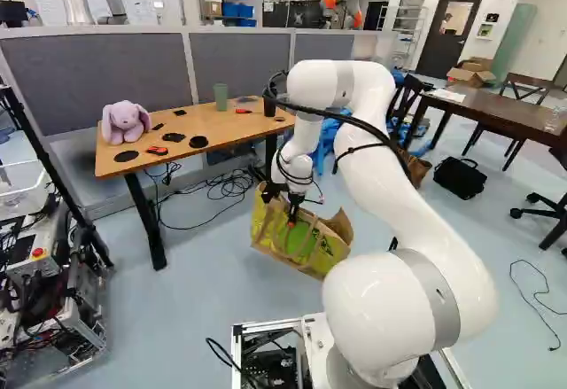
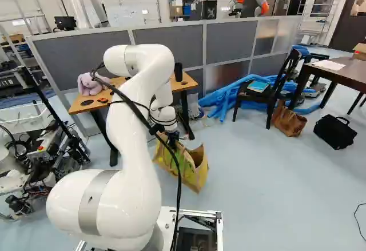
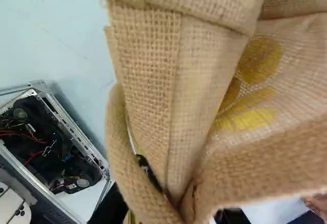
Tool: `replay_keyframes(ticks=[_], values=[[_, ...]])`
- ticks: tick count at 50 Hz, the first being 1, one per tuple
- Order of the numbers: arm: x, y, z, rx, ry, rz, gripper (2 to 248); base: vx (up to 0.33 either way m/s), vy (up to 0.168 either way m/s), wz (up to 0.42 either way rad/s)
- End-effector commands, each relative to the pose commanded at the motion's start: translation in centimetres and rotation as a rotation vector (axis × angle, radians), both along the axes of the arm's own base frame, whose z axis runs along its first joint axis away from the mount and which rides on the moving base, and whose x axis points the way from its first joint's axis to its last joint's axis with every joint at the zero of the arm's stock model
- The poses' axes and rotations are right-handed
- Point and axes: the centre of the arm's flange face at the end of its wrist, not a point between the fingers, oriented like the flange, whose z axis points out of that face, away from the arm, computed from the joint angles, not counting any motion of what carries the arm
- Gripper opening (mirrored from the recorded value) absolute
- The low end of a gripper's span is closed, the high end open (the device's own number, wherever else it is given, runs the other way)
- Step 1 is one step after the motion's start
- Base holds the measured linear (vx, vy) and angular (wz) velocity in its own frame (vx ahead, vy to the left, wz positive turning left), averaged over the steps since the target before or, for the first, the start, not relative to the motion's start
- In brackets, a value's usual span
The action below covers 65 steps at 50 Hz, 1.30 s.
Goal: Pick up the bag on the ground and place it on the table
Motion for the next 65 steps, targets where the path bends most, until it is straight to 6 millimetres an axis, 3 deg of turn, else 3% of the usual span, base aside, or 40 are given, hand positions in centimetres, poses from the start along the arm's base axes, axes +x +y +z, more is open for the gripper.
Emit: replay_keyframes(ticks=[65], values=[[-2.4, -0.1, 9.6, 0.002, -0.03, 0.034, 33, 0.0, 0.0, 0.0]])
